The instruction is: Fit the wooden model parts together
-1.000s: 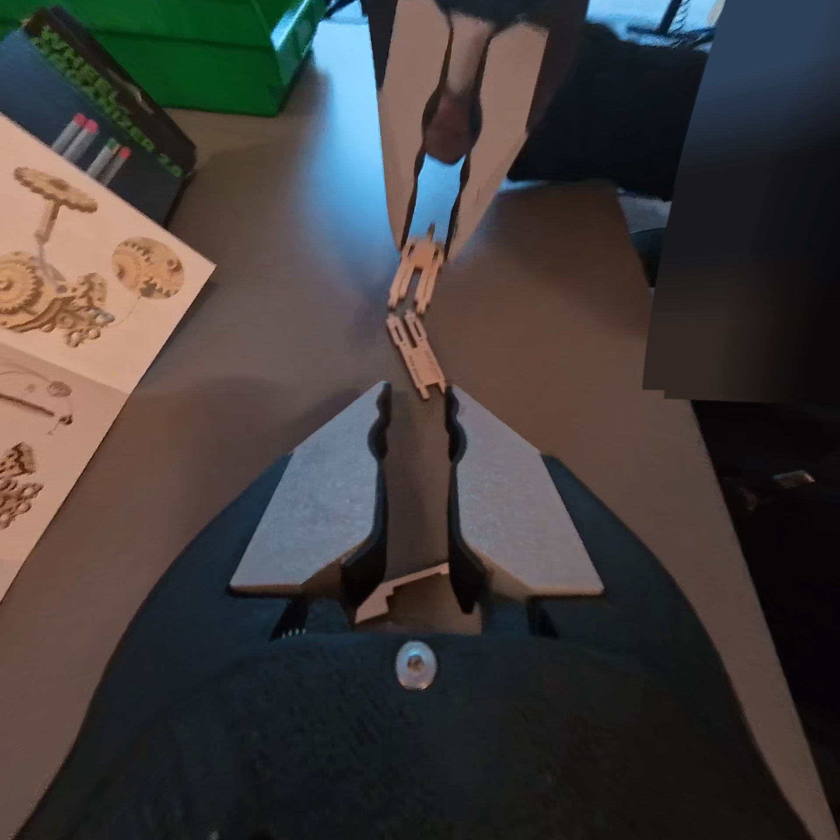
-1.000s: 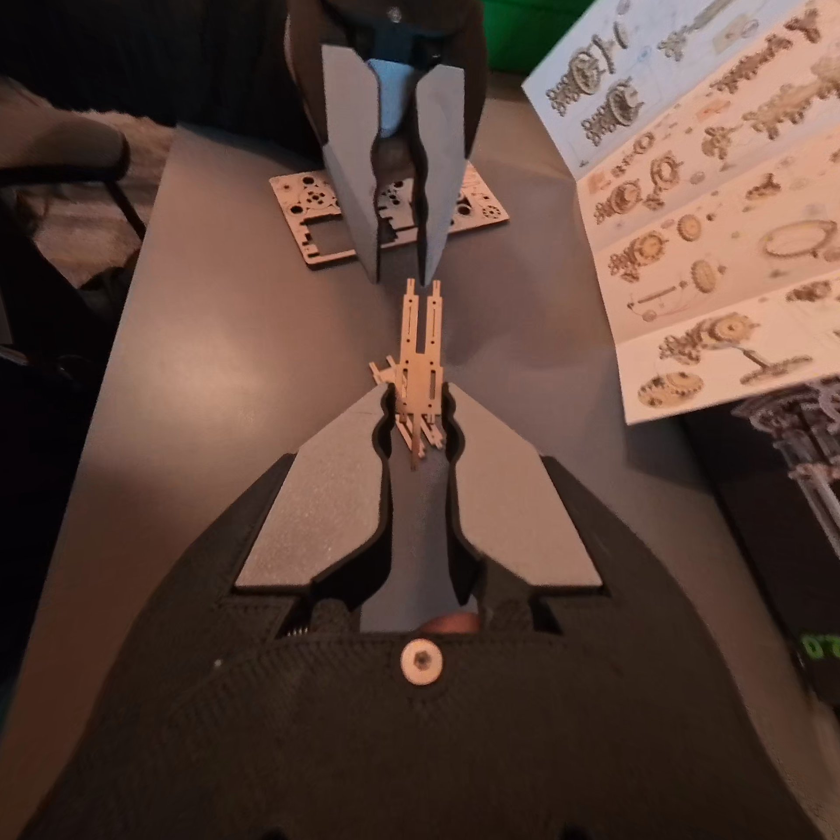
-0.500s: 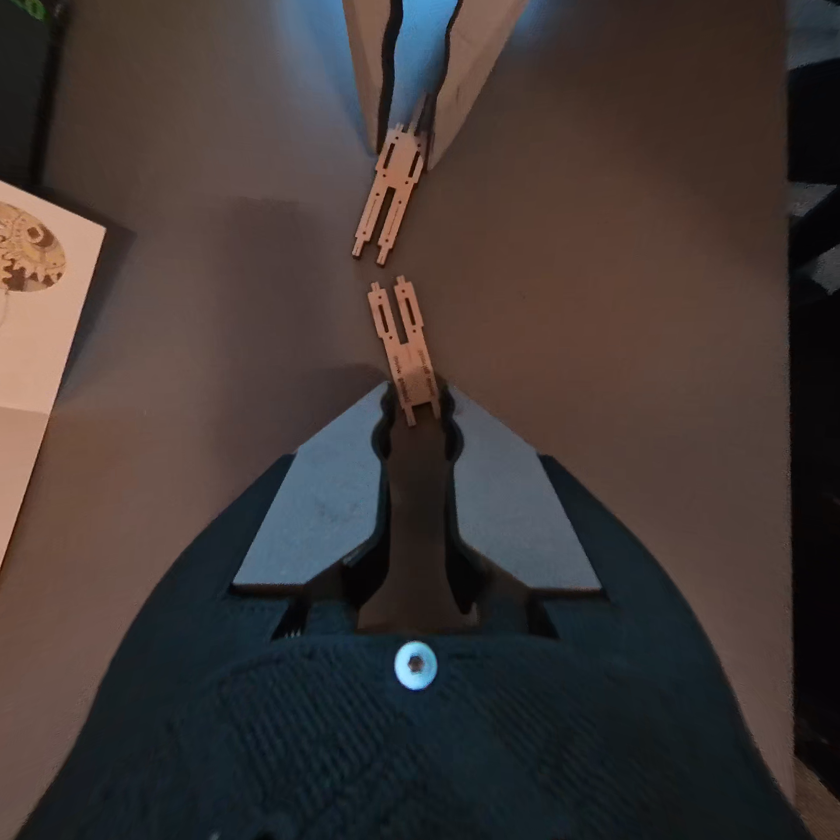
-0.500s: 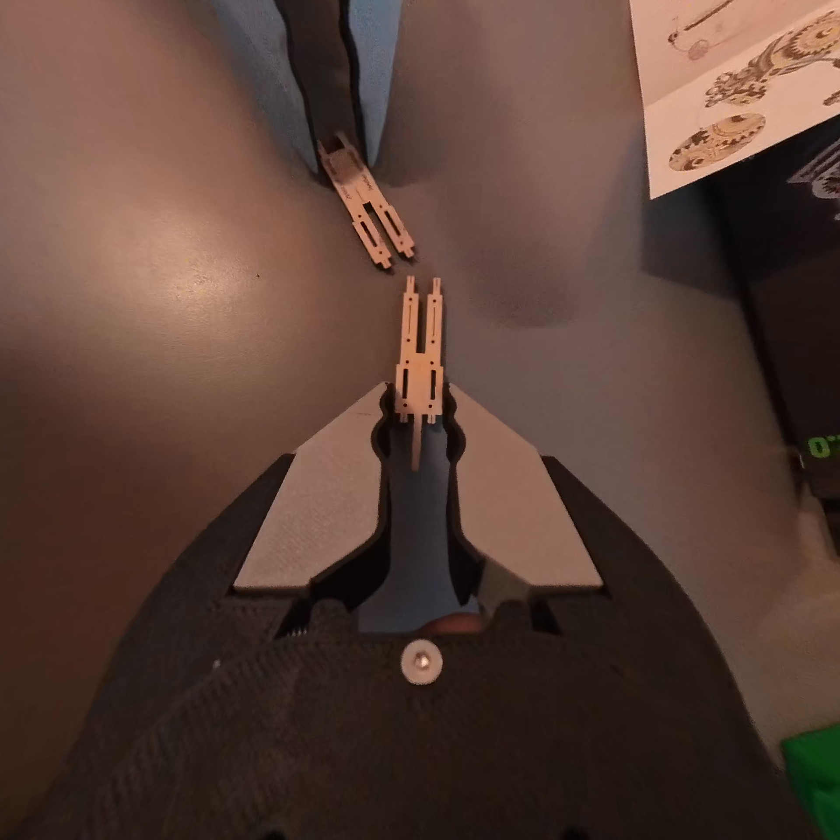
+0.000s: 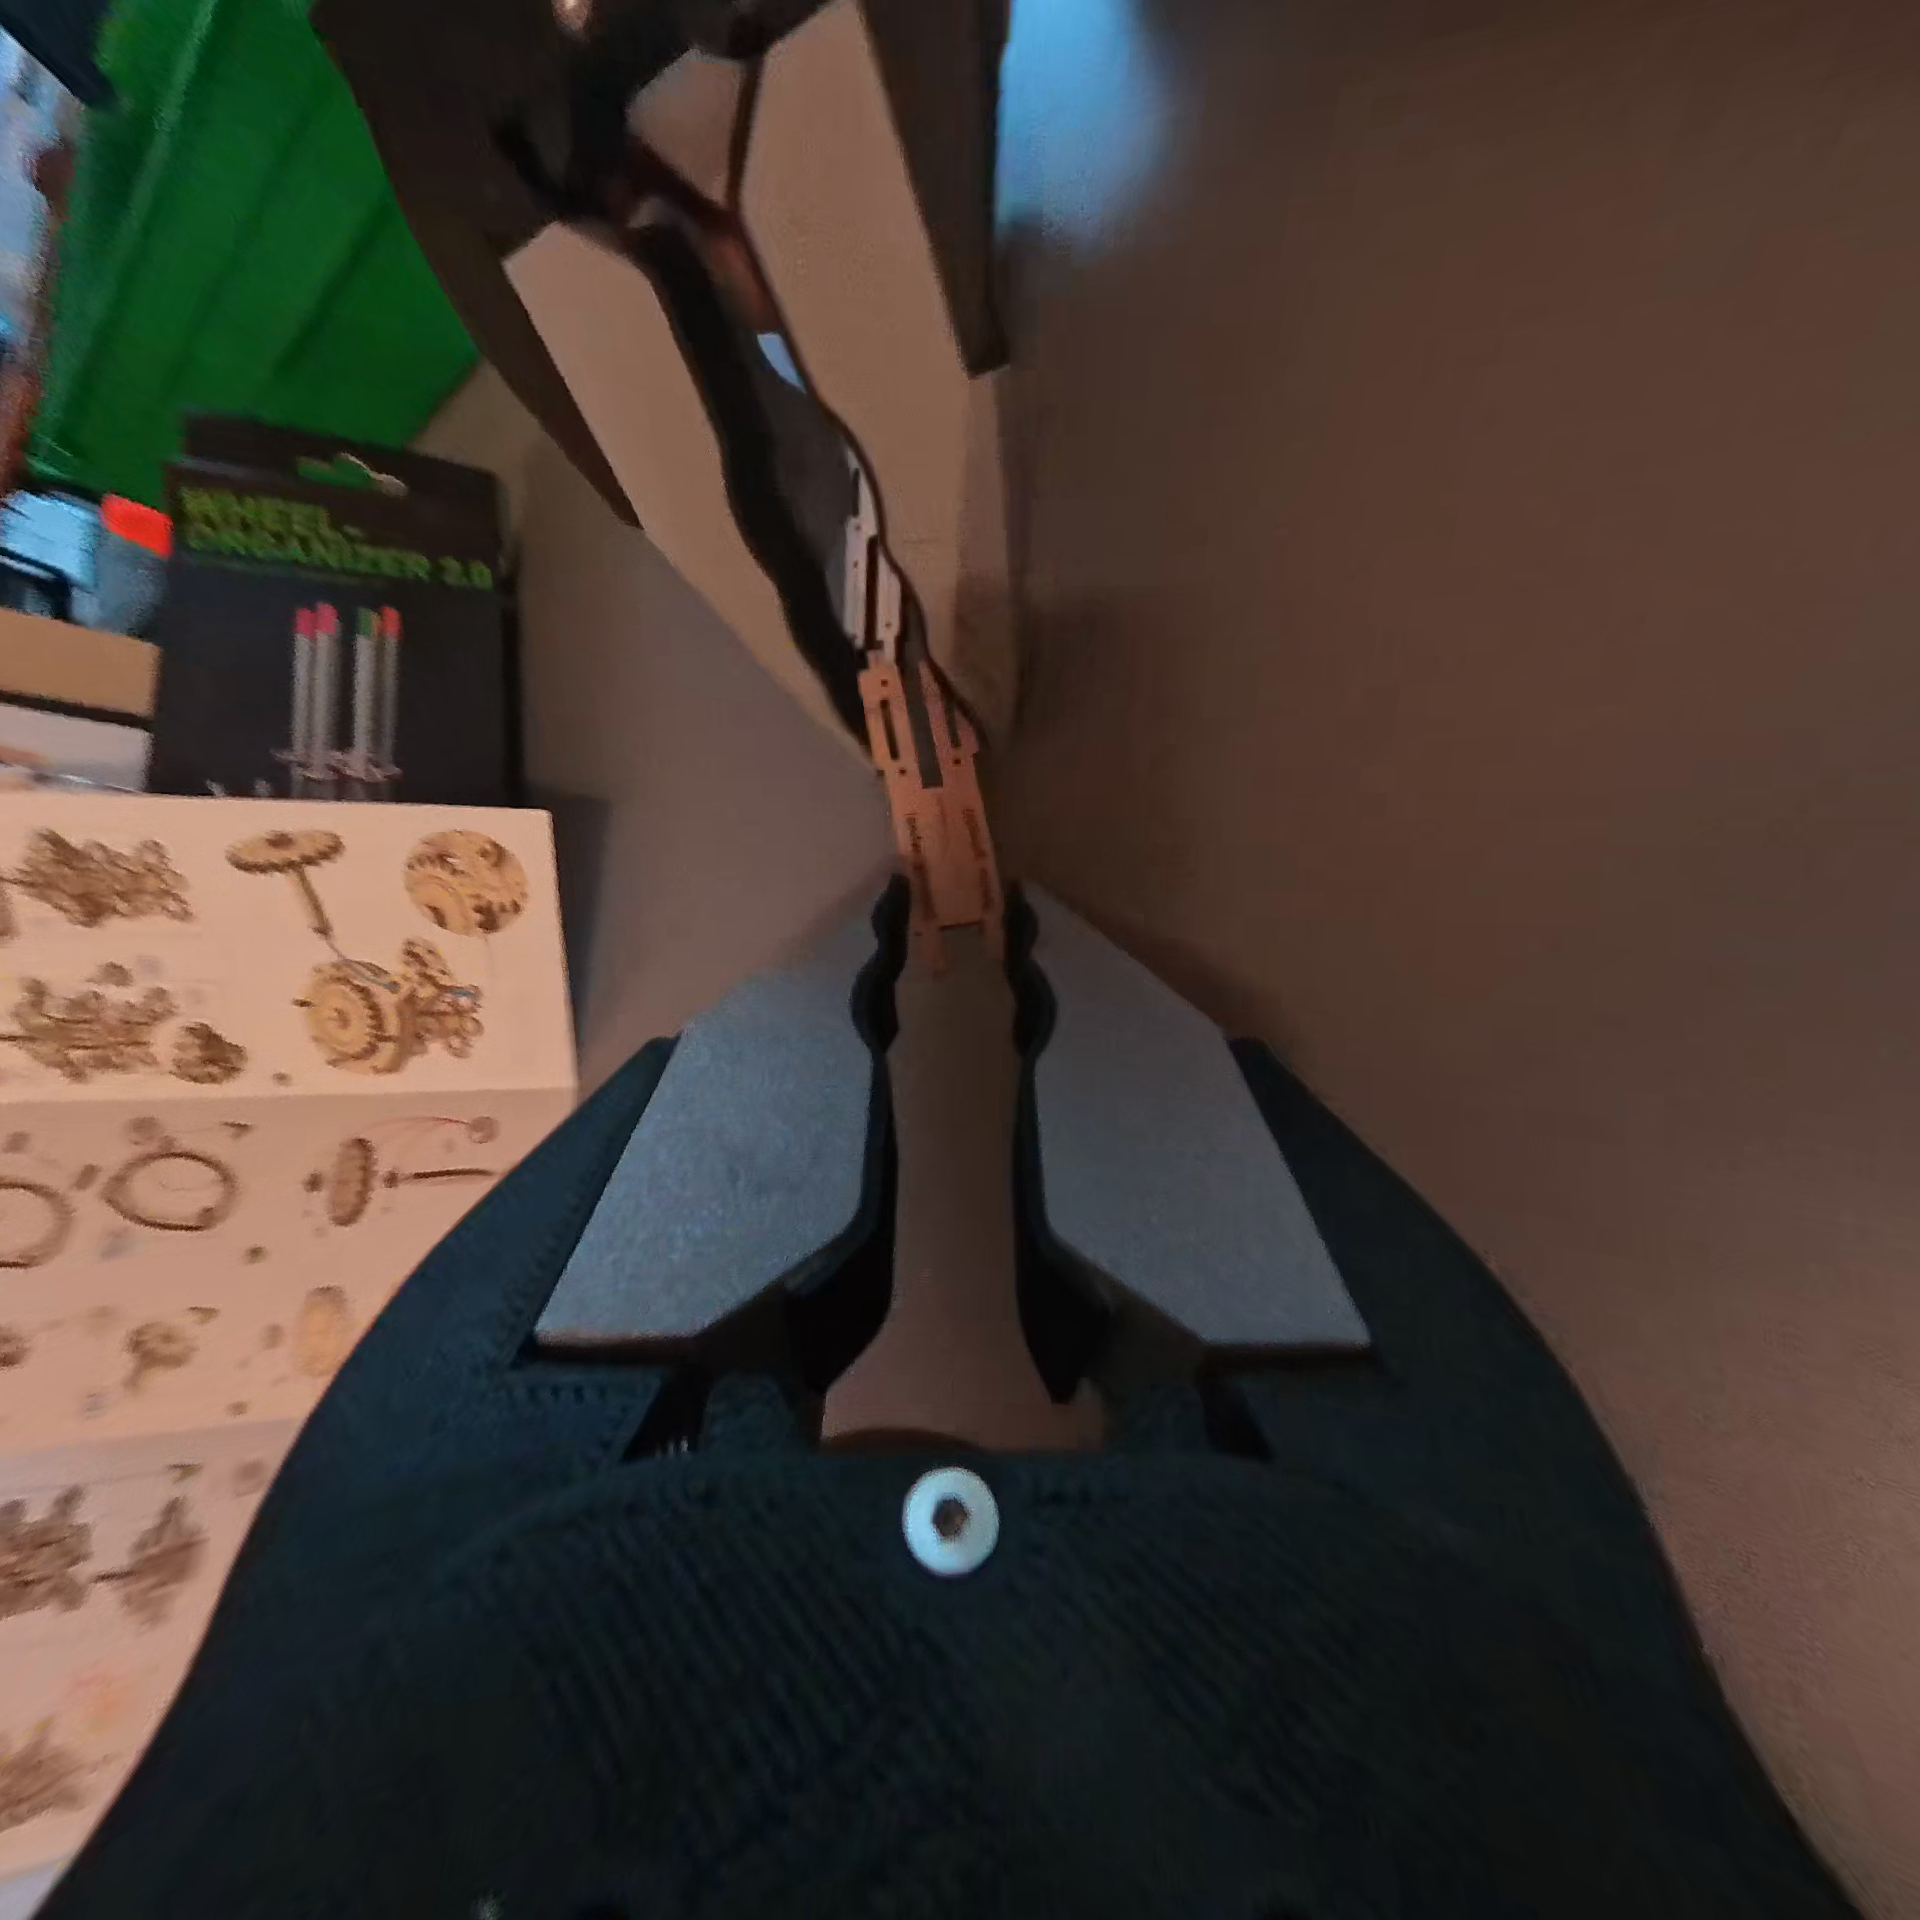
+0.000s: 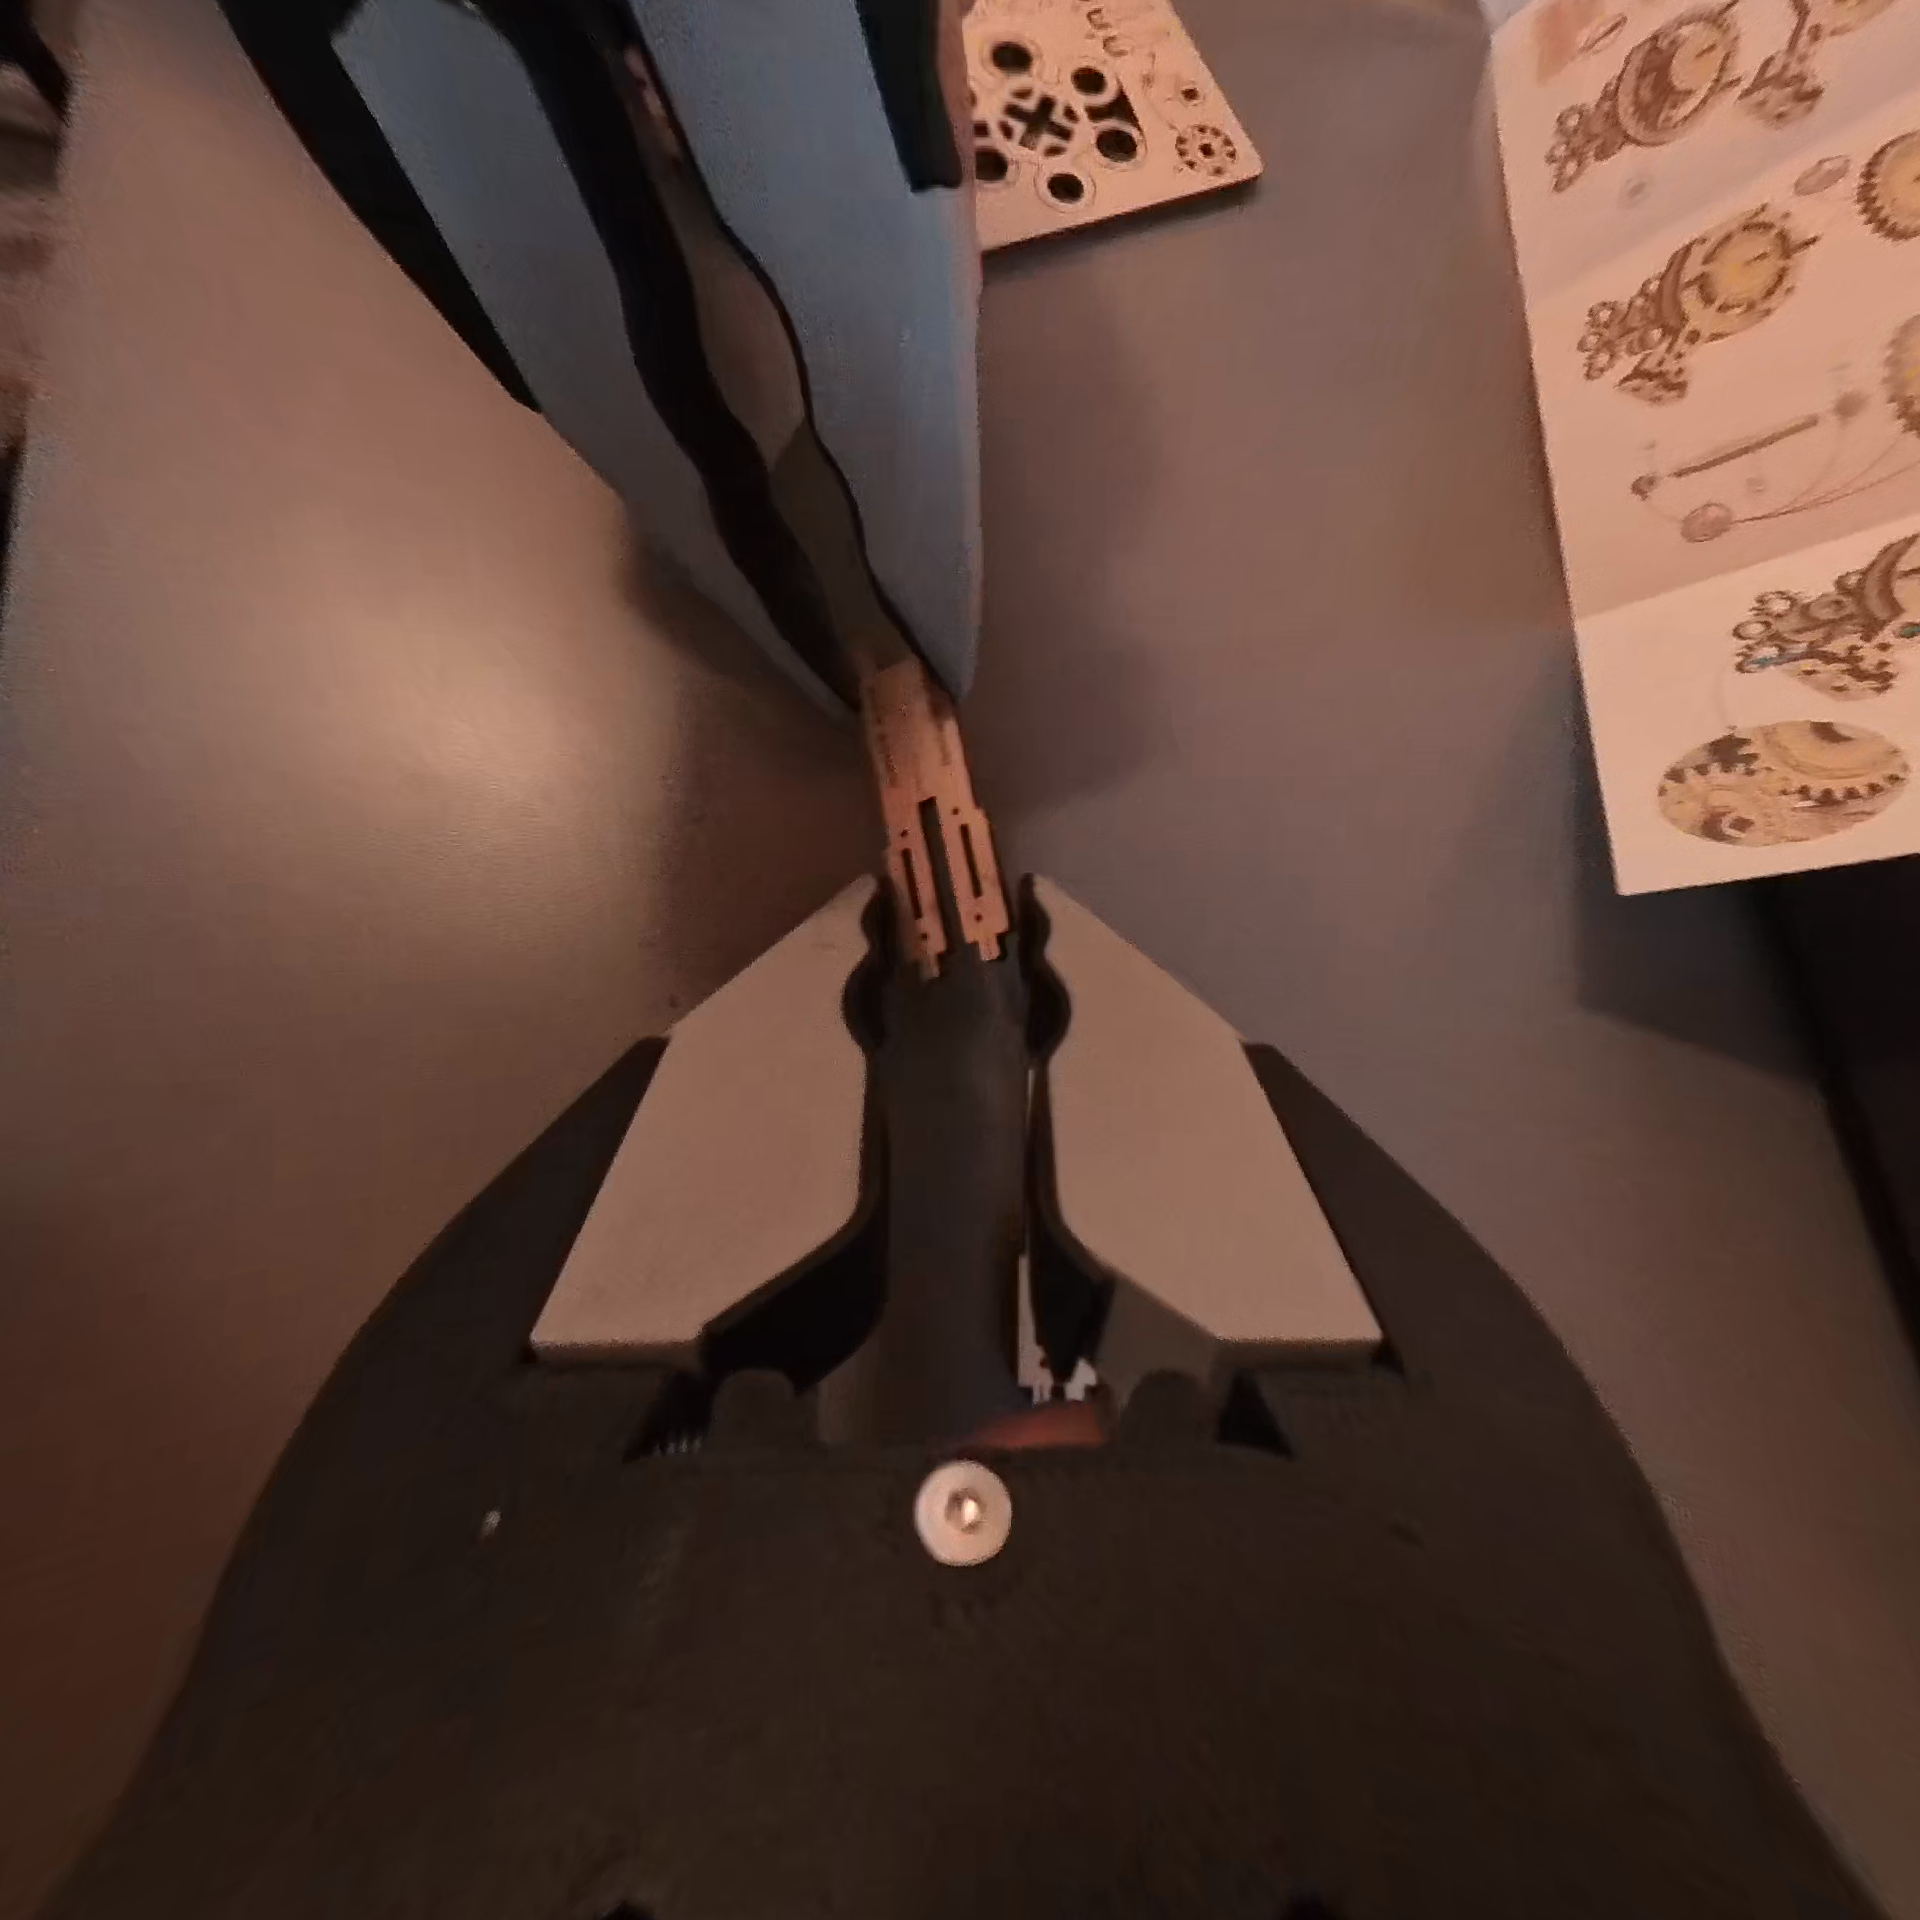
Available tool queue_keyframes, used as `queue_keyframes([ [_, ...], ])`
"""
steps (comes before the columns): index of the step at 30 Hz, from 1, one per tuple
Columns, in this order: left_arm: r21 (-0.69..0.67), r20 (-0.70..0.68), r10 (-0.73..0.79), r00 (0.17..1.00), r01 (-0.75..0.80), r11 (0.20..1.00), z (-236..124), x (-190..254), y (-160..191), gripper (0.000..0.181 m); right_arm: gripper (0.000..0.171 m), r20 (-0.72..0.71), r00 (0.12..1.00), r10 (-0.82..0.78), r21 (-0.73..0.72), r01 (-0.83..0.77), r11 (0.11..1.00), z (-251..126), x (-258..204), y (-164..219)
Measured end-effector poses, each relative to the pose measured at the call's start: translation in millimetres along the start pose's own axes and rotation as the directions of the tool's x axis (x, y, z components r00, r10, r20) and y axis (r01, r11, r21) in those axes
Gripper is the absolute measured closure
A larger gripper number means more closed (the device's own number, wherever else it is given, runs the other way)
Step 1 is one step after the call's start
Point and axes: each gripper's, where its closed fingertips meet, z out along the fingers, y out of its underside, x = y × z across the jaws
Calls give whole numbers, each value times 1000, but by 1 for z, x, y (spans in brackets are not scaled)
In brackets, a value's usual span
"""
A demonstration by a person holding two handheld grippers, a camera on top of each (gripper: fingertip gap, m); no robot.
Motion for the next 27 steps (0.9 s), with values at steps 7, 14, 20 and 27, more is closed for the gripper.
queue_keyframes([
  [7, 40, 40, -3, 999, 1, 999, -3, -3, -2, 165, 155, 33, 999, -22, 87, 19, 996, -10, -6, -12],
  [14, 123, -310, -485, 818, 540, 833, -14, -8, -10, 156, 155, -89, 979, -182, 185, 196, 963, -27, -12, -32],
  [20, 176, -471, -495, 730, 628, 758, -24, 0, -32, 178, 156, -184, 949, -254, 169, 285, 943, -32, -12, -38],
  [27, 185, -498, -508, 703, 658, 730, -26, 0, -36, 179, 158, -145, 961, -235, 188, 260, 947, -32, -16, -37],
])
